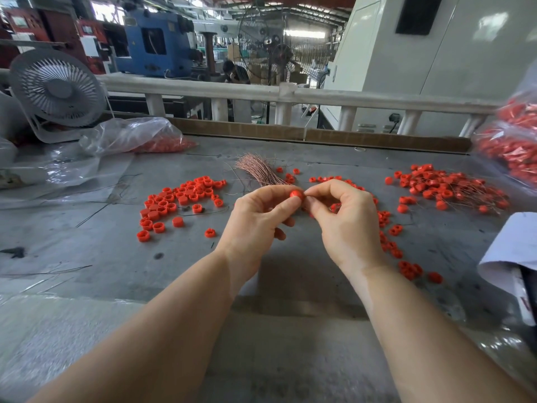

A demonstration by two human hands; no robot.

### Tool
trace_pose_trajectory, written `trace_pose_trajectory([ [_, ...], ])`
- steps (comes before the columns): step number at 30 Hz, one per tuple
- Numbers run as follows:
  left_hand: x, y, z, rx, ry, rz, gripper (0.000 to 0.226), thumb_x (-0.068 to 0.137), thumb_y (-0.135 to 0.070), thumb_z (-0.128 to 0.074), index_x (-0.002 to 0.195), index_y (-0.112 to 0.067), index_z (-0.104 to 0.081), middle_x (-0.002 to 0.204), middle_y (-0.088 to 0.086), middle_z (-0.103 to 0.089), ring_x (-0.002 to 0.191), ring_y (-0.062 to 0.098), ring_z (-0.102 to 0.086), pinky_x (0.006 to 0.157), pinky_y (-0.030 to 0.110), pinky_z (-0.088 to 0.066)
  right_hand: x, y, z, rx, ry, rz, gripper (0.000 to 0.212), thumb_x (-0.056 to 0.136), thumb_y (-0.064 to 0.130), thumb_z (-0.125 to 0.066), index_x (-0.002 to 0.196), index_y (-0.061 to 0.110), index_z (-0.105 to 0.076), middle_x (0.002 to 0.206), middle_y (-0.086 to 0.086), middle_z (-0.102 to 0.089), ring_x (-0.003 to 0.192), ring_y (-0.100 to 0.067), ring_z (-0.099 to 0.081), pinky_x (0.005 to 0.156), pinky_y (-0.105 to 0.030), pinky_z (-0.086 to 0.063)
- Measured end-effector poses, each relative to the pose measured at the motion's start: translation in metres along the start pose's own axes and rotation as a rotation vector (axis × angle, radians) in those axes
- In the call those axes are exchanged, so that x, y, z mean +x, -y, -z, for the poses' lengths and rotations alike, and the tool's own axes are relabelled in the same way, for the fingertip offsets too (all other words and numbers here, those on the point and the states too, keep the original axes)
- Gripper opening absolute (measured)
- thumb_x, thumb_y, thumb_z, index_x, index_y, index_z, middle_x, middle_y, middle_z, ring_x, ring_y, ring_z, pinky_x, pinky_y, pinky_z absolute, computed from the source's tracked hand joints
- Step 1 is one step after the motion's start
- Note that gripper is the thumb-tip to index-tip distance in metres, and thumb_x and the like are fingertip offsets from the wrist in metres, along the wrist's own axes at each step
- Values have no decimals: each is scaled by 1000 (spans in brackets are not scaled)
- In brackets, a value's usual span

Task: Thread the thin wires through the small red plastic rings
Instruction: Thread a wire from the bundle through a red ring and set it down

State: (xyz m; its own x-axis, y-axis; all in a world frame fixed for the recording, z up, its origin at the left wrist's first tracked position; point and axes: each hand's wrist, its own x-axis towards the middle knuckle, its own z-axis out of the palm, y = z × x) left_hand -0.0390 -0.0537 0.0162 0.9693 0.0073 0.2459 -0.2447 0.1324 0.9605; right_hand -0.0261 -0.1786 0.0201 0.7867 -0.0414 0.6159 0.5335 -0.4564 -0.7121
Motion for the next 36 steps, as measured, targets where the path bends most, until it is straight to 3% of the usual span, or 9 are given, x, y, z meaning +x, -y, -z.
trace_pose_trajectory([
  [8,-2,-1,0,86,-53,-109,12,84,-10,-65,88,-19,-69,60,-13,-64,54,0,-51,45,15,-40,1,-2,0,42,66,-19,12,81,12,-71,77,23,-66,69,17,-61,63,9,-55,61,-4,-39],
  [14,-2,-2,-2,111,-81,-144,13,86,-10,-62,87,-21,-68,66,-13,-67,61,0,-57,47,18,-46,1,1,1,169,62,-96,12,84,8,-66,81,20,-65,75,8,-65,69,1,-58,66,-9,-44],
  [17,-3,-3,-3,108,-65,-143,15,86,-6,-61,89,-19,-68,70,-6,-68,62,3,-59,49,19,-49,1,5,2,295,93,-133,12,86,9,-62,91,19,-66,82,5,-66,75,-2,-59,71,-12,-46],
  [22,-3,-3,-4,119,-39,-164,20,88,-2,-58,97,-17,-68,82,11,-69,65,7,-58,53,18,-50,-1,5,-1,296,186,-110,17,86,9,-63,102,14,-67,87,0,-68,77,1,-62,72,-9,-45],
  [29,-2,-1,-3,14,-23,-93,22,91,-4,-54,92,-21,-68,76,-1,-68,65,6,-59,55,18,-48,1,-3,-1,352,192,-122,22,91,7,-56,97,26,-67,98,4,-70,95,-6,-64,85,-18,-48],
  [36,-1,0,-3,-10,-3,-64,16,88,-7,-58,90,-18,-70,74,0,-69,65,6,-59,60,17,-49,1,-2,-2,374,191,-98,23,88,1,-58,90,22,-67,85,0,-69,78,-3,-64,71,-13,-46],
])
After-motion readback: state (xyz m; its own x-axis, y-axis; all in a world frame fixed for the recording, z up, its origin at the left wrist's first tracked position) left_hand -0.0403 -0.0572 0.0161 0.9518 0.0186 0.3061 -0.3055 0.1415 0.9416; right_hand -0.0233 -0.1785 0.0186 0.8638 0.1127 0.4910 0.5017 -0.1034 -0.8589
